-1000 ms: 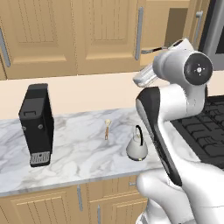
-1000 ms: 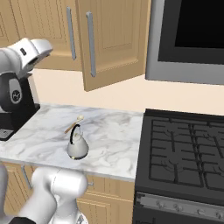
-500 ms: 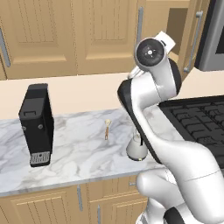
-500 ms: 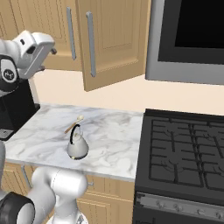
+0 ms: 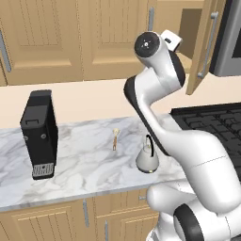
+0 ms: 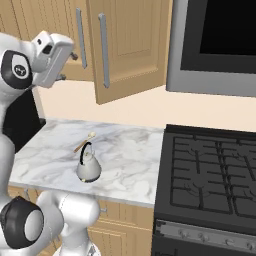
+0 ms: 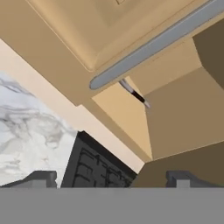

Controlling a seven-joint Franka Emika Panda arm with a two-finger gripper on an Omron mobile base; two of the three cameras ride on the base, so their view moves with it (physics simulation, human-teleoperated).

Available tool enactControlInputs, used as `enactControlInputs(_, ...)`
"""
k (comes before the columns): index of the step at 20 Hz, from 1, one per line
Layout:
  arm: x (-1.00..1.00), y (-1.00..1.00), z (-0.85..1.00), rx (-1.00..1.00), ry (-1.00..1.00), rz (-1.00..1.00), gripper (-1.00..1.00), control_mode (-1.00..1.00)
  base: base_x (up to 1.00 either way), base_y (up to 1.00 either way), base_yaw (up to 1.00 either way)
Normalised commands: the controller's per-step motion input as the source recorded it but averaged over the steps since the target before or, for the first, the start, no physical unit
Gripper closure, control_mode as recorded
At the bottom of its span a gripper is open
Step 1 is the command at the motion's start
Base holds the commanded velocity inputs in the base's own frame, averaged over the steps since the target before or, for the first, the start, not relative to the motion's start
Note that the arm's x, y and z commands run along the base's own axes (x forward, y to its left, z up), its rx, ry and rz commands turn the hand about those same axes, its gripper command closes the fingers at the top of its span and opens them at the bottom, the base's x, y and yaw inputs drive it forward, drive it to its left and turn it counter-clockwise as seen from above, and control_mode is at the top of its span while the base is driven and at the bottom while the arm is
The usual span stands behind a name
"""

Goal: Pick the pan from the cabinet and place it on the stove. Then turn on the stove burner for the pan.

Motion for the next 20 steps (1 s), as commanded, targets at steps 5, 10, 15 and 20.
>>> enactControlInputs(5,0.2,-0.42,-0.15,-0.04,0.1,-0.01,-1.0,-1.0,0.0,0.0,0.0)
enactControlInputs(10,0.23,-0.33,-0.21,-0.04,0.1,0.0,-1.0,-1.0,0.0,0.0,0.0)
enactControlInputs(15,0.3,-0.01,-0.33,-0.1,0.11,0.0,-1.0,-1.0,0.0,0.0,0.0)
enactControlInputs(20,0.02,-0.07,-0.15,-0.09,0.07,-0.02,-1.0,-1.0,0.0,0.0,0.0)
